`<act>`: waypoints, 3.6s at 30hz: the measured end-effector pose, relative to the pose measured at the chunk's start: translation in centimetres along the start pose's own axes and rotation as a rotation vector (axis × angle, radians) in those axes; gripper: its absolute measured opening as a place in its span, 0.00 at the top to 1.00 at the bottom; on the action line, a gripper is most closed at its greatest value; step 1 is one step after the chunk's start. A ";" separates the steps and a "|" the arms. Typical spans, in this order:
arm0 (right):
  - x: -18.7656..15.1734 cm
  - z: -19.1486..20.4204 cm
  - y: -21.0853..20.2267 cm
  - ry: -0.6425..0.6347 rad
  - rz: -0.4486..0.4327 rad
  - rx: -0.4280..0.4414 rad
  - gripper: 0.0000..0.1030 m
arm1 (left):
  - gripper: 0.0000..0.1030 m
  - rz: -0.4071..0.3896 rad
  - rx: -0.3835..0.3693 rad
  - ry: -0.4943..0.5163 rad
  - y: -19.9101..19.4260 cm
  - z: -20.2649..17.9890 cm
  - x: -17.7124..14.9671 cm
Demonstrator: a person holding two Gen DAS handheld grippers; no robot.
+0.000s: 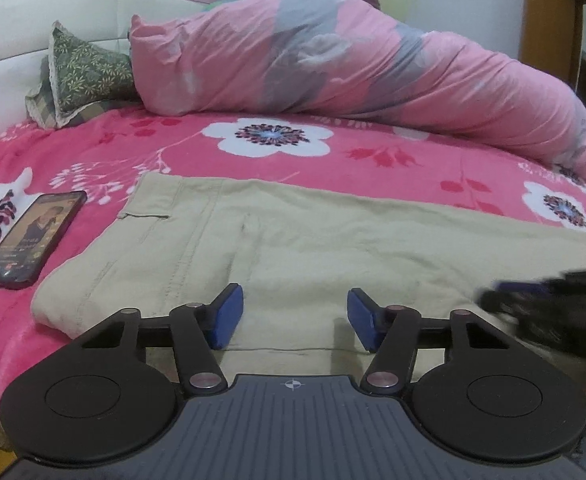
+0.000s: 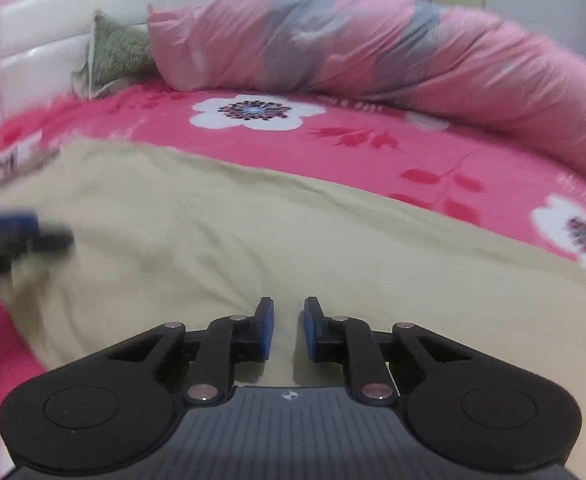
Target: Fold clothes
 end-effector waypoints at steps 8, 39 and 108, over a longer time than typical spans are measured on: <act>-3.4 -9.4 -10.9 0.062 0.029 -0.311 0.83 | 0.33 -0.035 -0.091 -0.011 -1.8 1.3 0.2; -8.6 5.9 -11.4 -1.191 -0.052 0.137 0.97 | 0.21 -0.019 -0.174 0.162 -4.4 1.1 -1.5; -0.4 2.6 -9.7 0.008 -0.020 0.141 0.96 | 0.34 -0.013 -0.334 0.118 -6.3 -2.6 -1.6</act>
Point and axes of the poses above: each gripper's, at about its wrist camera, not at the fingertips, and y roughly the way its jaws point, z to its left, x to its top, the point moved 10 cm from there along y, roughly the way its jaws point, and after that the axes turned 14 degrees about -z, right-handed, at the moved point
